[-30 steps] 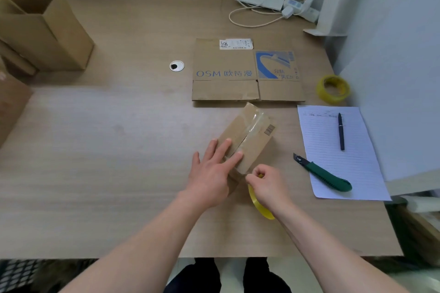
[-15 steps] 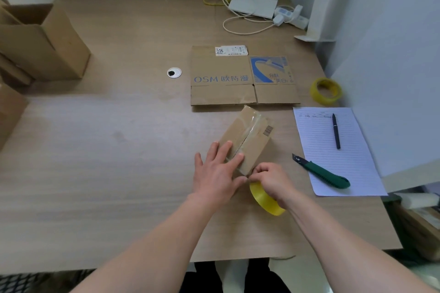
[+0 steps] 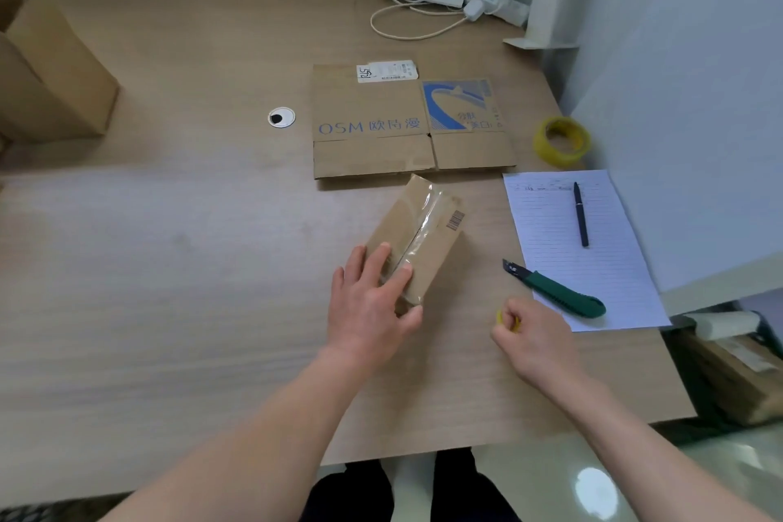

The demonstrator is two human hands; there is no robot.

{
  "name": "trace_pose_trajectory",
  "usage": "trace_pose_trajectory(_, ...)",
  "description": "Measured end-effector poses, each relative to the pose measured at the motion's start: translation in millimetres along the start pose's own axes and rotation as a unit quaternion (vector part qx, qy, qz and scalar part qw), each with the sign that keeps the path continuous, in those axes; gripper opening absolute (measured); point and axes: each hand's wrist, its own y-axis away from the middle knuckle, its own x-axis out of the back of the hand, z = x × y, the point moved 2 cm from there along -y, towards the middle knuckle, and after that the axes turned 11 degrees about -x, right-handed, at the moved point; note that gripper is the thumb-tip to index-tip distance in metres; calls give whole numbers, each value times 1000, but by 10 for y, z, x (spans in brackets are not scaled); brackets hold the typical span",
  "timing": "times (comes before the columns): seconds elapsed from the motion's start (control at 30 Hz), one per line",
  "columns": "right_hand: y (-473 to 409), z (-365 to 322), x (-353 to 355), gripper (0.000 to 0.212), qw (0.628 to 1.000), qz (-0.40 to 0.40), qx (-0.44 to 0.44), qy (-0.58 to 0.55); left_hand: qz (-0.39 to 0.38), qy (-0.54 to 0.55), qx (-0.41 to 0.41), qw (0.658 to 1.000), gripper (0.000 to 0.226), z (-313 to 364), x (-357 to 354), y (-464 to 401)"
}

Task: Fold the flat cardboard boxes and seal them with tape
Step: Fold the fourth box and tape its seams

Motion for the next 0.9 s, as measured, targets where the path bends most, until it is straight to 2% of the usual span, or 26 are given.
trace_pose_trajectory(0.13,151,18,-9,35,990,14,122,65,11,17,6,1000,52,19,-7,3)
trace_pose_trajectory(0.23,250,116,-56,28,975,33,178,129,-1,40,6,999,53,-17,7,4)
trace_pose_trajectory(0.3,279,212,-134,22,964,18,175,201,-16,40,-13,999,57,-73,48,-17)
trace_pose_trajectory(0.37,288,287,-178,21,961,-12,135,242,-26,33,-32,999,58,-122,102,-46)
trace_pose_trajectory(0.5,324,185,-218,31,945,27,130,300,-23,35,-56,998,51,-155,141,-15)
trace_pose_trajectory(0.57,286,29,-127,38,955,94,92,266,-19,43,-61,997,50,-166,133,1)
trace_pose_trajectory(0.63,290,-206,-76,41,975,141,106,136,-6,49,-65,997,50,-173,128,7)
trace_pose_trajectory(0.7,312,-462,-142,38,981,98,160,49,10,56,-72,996,50,-172,117,14)
trace_pose_trajectory(0.8,261,-705,-290,26,975,14,219,13,23,70,-86,994,44,-168,131,17)
trace_pose_trajectory(0.9,182,-704,-386,18,959,41,282,6,16,92,-84,992,39,-221,117,39)
